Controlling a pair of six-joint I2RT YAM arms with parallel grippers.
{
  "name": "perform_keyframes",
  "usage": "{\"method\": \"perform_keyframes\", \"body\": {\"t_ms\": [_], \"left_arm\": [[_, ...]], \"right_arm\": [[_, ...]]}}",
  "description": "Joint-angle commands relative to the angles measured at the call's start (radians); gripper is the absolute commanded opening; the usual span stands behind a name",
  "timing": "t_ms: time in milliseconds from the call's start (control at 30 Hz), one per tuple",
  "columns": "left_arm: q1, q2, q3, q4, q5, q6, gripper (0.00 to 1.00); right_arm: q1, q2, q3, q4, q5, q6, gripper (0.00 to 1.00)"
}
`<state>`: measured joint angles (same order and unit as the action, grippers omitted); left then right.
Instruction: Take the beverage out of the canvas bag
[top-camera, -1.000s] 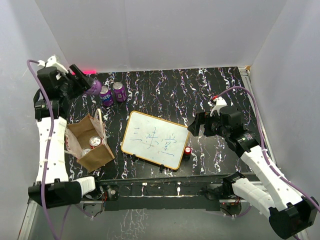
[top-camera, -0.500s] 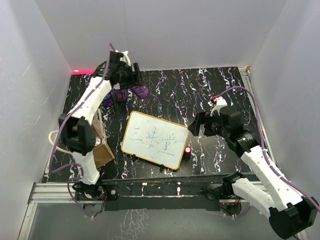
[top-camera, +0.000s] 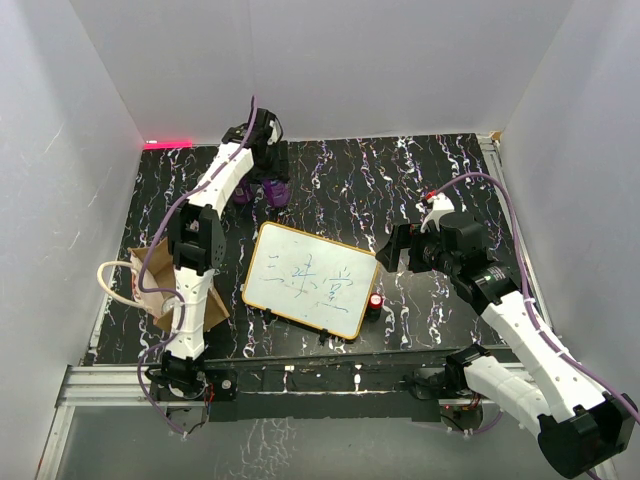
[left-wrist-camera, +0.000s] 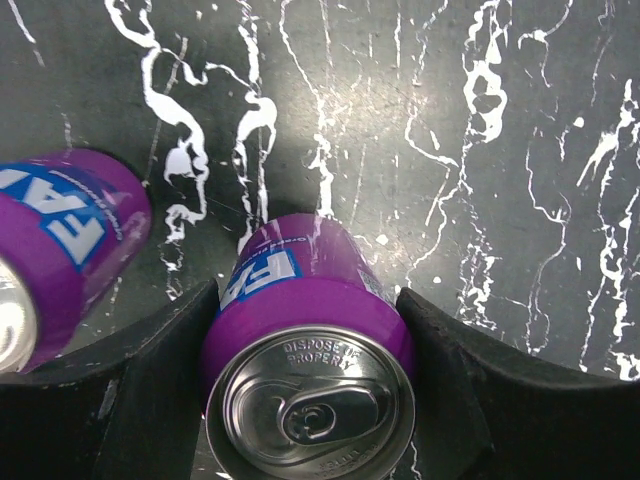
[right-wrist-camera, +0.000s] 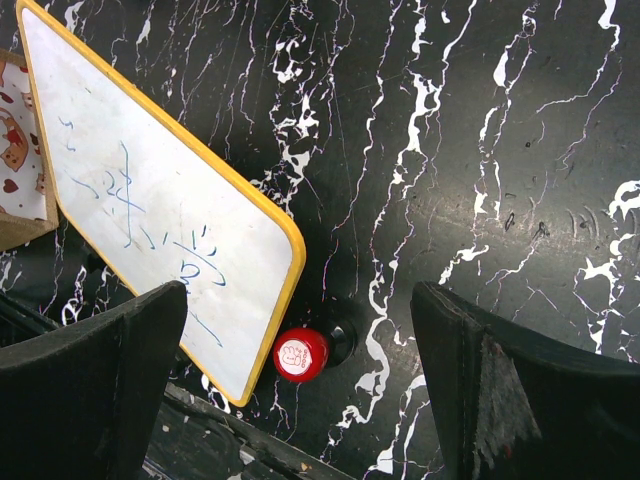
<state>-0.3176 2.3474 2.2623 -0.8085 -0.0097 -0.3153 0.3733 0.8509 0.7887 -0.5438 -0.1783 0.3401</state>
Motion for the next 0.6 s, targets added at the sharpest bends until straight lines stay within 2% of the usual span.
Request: {"method": "perform_keyframes", "body": {"t_ms": [0, 500, 567], "left_arm": [[0.000, -0.029, 0.065, 0.043, -0.061, 0.036, 0.26], [0.002, 0.048, 0.076, 0.041, -0.123, 0.110, 0.31], [0.002, 0.054, 0.075, 0.036, -0.120, 0.115, 0.38]], "right_arm": [[0.006, -0.007, 0.014, 0.045, 0.016, -0.009, 0.98], [0.006, -0.004, 0.012, 0.045, 0.021, -0.005, 0.98], [0.007, -0.006, 0.012, 0.045, 0.021, -0.004, 0.98]]}}
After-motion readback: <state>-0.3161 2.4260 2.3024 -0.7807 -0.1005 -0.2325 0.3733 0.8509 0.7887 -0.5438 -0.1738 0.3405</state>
